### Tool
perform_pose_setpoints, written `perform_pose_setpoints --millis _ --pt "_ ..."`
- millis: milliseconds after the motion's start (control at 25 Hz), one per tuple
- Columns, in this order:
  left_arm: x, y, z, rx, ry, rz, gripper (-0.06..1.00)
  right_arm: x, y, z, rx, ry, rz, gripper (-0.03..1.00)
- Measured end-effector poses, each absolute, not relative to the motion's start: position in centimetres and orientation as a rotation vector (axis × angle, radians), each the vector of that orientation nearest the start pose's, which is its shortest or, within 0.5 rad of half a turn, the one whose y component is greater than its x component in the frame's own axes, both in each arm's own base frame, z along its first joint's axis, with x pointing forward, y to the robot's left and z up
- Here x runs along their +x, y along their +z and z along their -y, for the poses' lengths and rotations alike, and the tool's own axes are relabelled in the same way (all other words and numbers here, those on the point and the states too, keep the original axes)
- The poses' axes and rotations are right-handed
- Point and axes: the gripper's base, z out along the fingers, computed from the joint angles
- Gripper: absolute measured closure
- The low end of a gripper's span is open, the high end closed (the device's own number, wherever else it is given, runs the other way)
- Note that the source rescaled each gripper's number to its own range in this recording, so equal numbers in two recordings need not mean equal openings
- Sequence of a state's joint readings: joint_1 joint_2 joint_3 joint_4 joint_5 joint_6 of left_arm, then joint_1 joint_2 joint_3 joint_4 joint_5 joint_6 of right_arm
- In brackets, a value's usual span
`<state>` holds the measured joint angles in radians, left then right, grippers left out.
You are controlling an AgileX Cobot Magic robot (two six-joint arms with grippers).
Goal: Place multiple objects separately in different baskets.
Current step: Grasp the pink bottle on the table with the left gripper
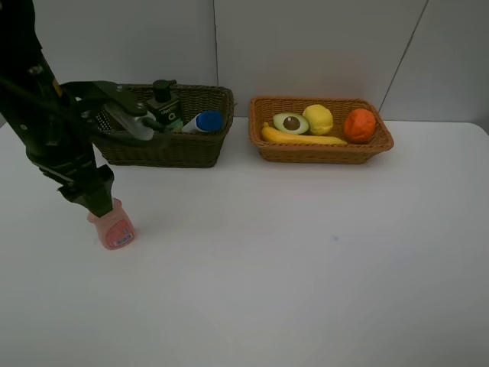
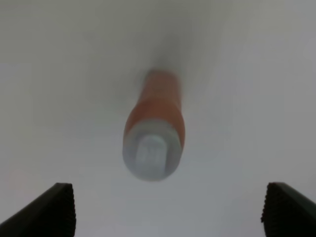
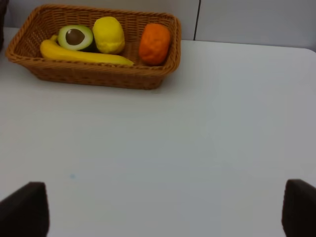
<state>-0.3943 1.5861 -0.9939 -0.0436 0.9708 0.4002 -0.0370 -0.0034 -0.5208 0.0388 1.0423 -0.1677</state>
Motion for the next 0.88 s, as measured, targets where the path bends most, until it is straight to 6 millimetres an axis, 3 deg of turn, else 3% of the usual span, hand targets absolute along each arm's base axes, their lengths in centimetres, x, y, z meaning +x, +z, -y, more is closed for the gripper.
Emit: perform_pose_setpoints --millis 280,680,880 --pt "25.9 19.2 11.2 1.323 -0.039 -2.633 -0.06 -0.7 28.5 -0.3 -0.133 -0.085 -1.998 -0.03" --pt "27.0 14.7 11.8 1.35 -0.075 -2.73 -0.06 -0.7 28.5 -0.3 -0.133 -0.085 -1.998 -0.03" --pt "27.2 13.9 11.9 1.35 -0.076 -2.746 -0.06 -0.7 28.5 -0.3 -0.133 -0.085 -1.998 -0.03"
